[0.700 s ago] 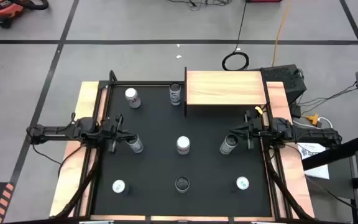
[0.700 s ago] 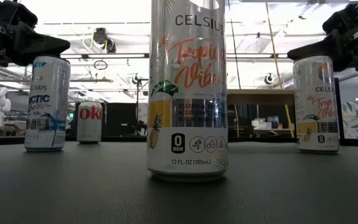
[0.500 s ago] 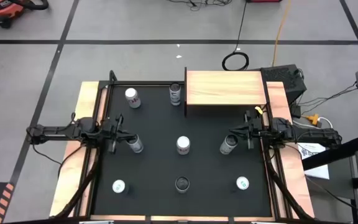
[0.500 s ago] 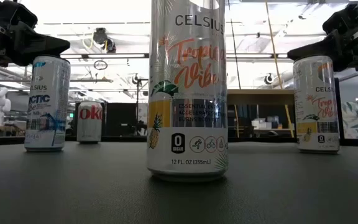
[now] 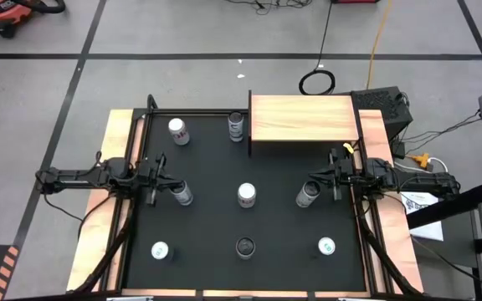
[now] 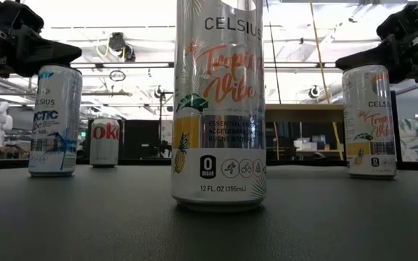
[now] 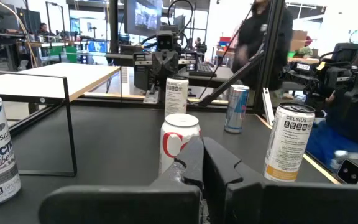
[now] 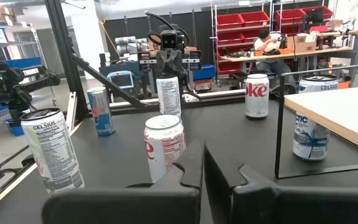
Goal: Place canned beverage on shelf
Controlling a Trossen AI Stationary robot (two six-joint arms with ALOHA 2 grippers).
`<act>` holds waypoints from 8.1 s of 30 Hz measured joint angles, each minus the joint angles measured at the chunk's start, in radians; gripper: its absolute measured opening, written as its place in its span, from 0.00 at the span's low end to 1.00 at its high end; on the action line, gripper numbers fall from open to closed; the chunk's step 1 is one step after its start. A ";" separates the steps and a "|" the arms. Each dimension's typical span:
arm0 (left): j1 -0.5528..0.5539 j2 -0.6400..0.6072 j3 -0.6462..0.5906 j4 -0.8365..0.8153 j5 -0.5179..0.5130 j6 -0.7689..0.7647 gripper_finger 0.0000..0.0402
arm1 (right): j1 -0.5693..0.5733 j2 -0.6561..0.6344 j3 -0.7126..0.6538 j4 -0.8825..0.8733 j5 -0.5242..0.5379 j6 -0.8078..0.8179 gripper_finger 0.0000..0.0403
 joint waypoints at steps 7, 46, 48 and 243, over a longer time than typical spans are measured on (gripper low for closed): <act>0.000 0.000 0.000 0.000 0.000 0.000 0.00 | 0.000 0.000 0.000 0.000 0.000 0.000 0.00; 0.000 0.000 0.000 0.001 -0.045 0.026 0.00 | 0.000 0.000 0.086 0.143 0.004 -0.204 0.00; 0.000 0.000 0.000 0.001 -0.056 0.025 0.00 | 0.000 0.000 0.088 0.172 0.005 -0.211 0.00; -0.089 0.233 0.012 -0.051 -0.082 -0.079 0.89 | 0.000 0.000 0.091 0.281 0.004 -0.124 0.00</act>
